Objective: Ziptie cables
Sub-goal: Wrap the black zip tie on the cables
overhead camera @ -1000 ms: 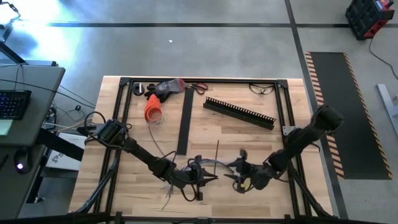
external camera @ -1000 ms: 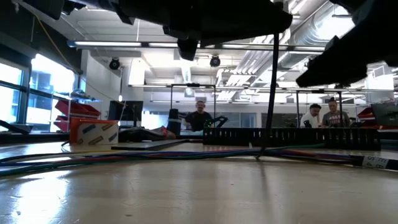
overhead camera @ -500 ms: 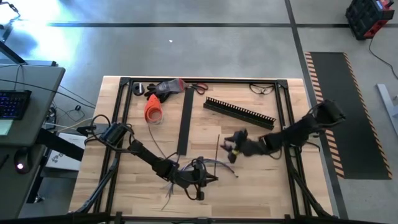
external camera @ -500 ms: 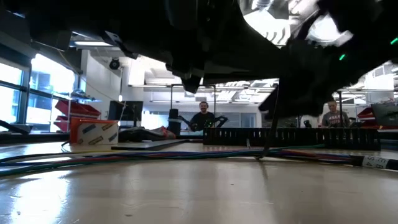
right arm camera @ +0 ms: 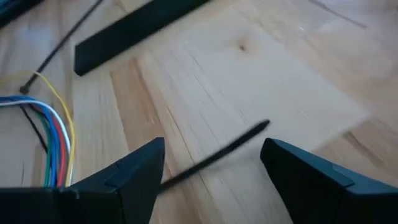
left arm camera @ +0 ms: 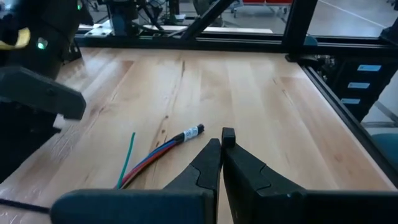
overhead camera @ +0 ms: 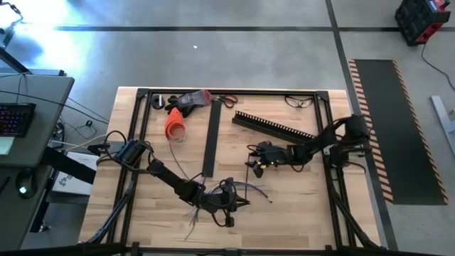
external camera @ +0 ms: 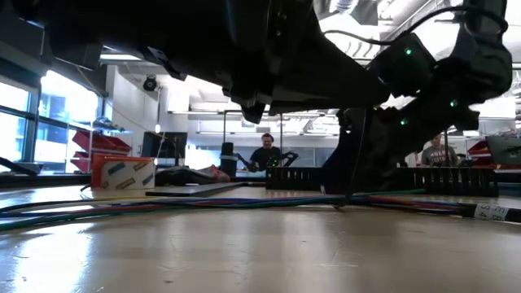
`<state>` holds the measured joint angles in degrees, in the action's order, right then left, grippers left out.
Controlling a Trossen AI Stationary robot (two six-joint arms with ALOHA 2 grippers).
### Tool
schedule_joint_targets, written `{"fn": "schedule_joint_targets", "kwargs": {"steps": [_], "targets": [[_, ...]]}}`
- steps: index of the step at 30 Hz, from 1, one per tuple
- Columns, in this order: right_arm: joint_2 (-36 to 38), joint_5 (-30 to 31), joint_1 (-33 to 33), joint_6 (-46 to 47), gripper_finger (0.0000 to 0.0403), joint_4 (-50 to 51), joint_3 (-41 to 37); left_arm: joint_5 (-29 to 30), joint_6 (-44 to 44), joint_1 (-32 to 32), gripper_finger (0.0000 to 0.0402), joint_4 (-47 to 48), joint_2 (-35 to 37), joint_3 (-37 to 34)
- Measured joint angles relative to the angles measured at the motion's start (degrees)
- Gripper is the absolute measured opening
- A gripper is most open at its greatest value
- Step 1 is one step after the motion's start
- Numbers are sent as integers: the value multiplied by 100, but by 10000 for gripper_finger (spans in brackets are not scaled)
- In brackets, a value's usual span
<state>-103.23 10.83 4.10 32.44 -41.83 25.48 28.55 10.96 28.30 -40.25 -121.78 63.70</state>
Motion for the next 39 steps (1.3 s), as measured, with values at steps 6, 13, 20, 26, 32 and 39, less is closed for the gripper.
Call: {"fn": "schedule_joint_targets", "kwargs": {"steps": [6, 13, 20, 26, 32, 39], "targets": [[-240, -135, -36, -83, 230, -348, 2, -85, -11, -12, 0, -8, 0, 0], [-248, -16, 162, -503, 127, -224, 8, -97, -11, -12, 0, -9, 0, 0], [-266, 295, 249, -576, 34, -317, 0, -102, -9, -34, 0, -8, 0, 0], [-253, 674, 472, -866, 2, -319, -5, -100, 27, -38, 0, 1, 0, 0], [-154, 1748, 1115, -1754, 0, -1032, -16, -103, 232, -125, 0, -53, 0, 0], [-154, 3036, 2133, -2609, 0, -2139, -16, -623, 174, -174, 0, -282, 13, 4]]}}
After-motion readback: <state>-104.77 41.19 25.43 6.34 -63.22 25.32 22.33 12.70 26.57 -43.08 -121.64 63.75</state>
